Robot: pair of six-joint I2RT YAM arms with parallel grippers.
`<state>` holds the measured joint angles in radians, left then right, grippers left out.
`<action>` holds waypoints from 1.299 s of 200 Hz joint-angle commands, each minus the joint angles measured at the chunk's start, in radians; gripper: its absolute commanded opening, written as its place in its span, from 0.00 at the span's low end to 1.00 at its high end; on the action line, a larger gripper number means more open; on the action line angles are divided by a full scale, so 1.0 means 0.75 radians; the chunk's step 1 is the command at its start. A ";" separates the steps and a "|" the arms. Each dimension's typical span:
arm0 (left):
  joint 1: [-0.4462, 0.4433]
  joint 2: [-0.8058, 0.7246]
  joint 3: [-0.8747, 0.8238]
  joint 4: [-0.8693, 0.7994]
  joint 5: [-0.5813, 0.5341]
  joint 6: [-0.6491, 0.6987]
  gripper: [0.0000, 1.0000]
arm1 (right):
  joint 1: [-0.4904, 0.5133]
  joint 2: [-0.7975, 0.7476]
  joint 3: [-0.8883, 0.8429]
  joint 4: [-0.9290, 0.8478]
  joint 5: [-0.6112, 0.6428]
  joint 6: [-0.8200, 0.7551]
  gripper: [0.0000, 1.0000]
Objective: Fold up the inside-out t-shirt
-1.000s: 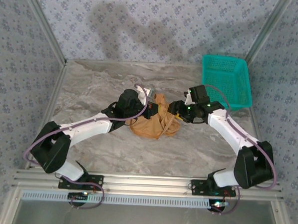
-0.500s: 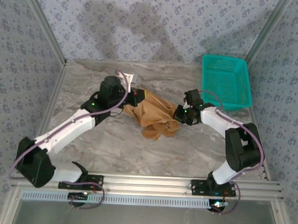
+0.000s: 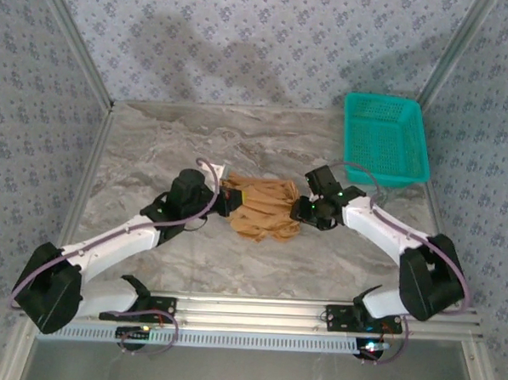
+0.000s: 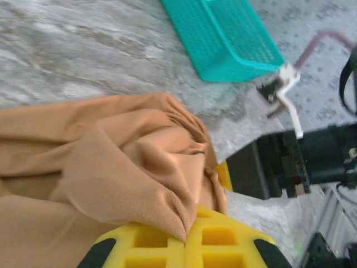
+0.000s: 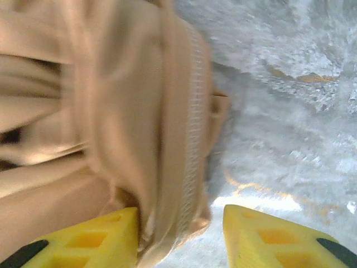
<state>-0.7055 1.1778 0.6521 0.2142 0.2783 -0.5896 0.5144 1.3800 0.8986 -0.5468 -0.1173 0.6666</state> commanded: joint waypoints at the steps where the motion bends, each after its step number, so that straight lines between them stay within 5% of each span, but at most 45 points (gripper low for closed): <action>1: -0.066 -0.021 -0.055 0.110 -0.048 0.028 0.00 | 0.057 -0.075 0.109 -0.122 0.093 0.024 0.46; 50: -0.112 -0.058 -0.132 0.048 -0.098 0.070 0.00 | 0.079 0.091 0.170 0.145 -0.177 0.100 0.46; 90: -0.185 -0.057 -0.211 0.067 -0.149 0.050 0.00 | 0.099 0.314 0.246 0.258 -0.216 0.216 0.54; 100: -0.187 -0.065 -0.224 0.069 -0.158 0.032 0.00 | 0.100 0.365 0.264 0.271 -0.218 0.234 0.42; 117: -0.187 -0.107 -0.222 -0.005 -0.192 0.035 0.00 | 0.107 0.385 0.300 0.210 -0.185 0.218 0.02; 123: -0.188 -0.134 -0.206 -0.075 -0.216 0.054 0.00 | 0.111 0.366 0.303 0.189 -0.175 0.200 0.00; 152: -0.183 -0.291 -0.094 -0.411 -0.373 0.217 0.62 | 0.142 0.223 0.281 0.060 -0.108 0.060 0.00; 163: -0.174 -0.326 -0.066 -0.458 -0.401 0.271 0.74 | 0.150 0.178 0.257 0.038 -0.107 0.028 0.00; 210: -0.084 -0.099 0.045 -0.376 -0.195 0.347 0.97 | 0.188 0.070 0.152 0.084 -0.116 0.011 0.00; 260: -0.020 0.295 0.207 -0.347 -0.007 0.390 0.87 | 0.208 -0.004 0.071 0.111 -0.102 0.033 0.00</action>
<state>-0.7418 1.3304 0.7502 -0.0528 0.1921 -0.3305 0.6621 1.4269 0.9771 -0.4633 -0.2123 0.6983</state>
